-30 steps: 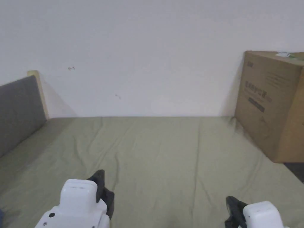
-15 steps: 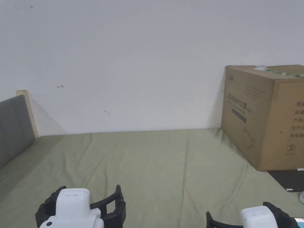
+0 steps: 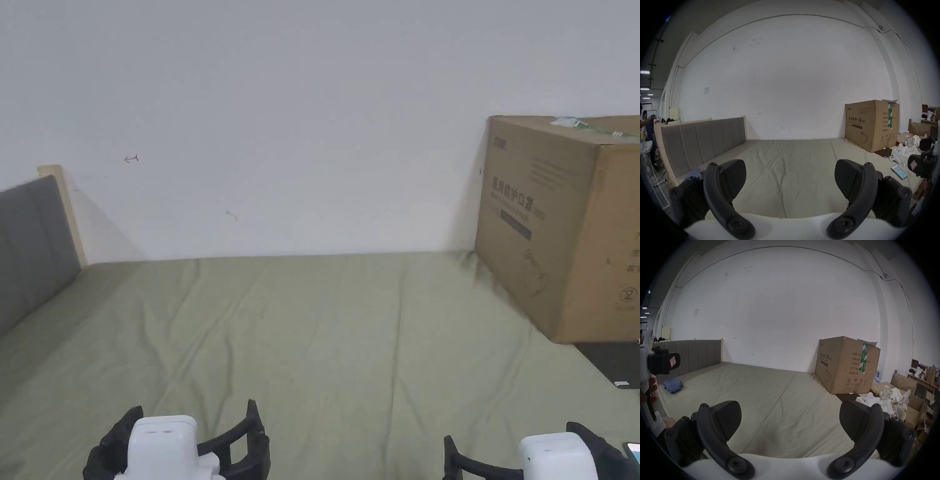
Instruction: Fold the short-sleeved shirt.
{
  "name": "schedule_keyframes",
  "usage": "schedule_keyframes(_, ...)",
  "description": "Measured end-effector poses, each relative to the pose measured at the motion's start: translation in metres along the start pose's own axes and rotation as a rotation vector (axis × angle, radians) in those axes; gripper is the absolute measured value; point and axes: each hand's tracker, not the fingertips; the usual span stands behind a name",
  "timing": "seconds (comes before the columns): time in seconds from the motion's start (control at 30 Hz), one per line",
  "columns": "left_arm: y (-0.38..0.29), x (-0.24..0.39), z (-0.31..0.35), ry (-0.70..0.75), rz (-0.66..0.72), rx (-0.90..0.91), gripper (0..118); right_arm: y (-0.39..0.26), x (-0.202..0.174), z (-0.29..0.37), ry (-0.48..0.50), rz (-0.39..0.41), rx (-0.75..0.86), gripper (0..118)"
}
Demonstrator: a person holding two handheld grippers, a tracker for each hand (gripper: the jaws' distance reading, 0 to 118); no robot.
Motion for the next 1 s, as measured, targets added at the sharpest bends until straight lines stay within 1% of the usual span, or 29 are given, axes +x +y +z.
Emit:
schedule_keyframes(0.07,0.004,-0.002,0.006,0.008,0.014,0.055,112,0.002,0.0,0.0,-0.005,0.002,0.004,118)
schedule_keyframes(0.17,0.005,0.0,0.006,-0.009,0.001,0.033,112,0.002,0.001,-0.001,0.024,-0.02,-0.013,118)
schedule_keyframes(0.23,0.004,0.001,0.011,-0.003,-0.007,0.06,112,0.003,0.003,-0.002,0.024,-0.03,-0.009,118)
schedule_keyframes(0.33,0.002,0.004,0.014,-0.022,-0.027,0.077,113,0.003,0.008,-0.001,0.083,-0.076,0.008,118)
schedule_keyframes(0.4,0.002,0.006,0.017,-0.033,-0.044,0.088,113,0.004,0.009,0.0,0.08,-0.095,0.01,118)
schedule_keyframes(0.5,0.002,0.007,0.017,-0.032,-0.05,0.089,113,0.006,0.004,-0.001,0.049,-0.093,-0.005,118)
schedule_keyframes(0.6,0.002,0.005,0.014,-0.02,-0.035,0.078,113,0.007,0.001,0.002,0.072,-0.08,0.011,118)
schedule_keyframes(0.7,0.003,0.002,0.011,-0.019,-0.014,0.06,113,0.009,-0.004,0.003,0.052,-0.062,0.011,118)
schedule_keyframes(0.83,0.003,0.001,0.007,-0.025,-0.006,0.042,113,0.011,-0.006,0.005,0.061,-0.053,0.027,118)
schedule_keyframes(1.0,0.003,0.005,0.007,-0.026,-0.027,0.04,113,0.013,-0.002,0.006,0.072,-0.075,0.03,118)
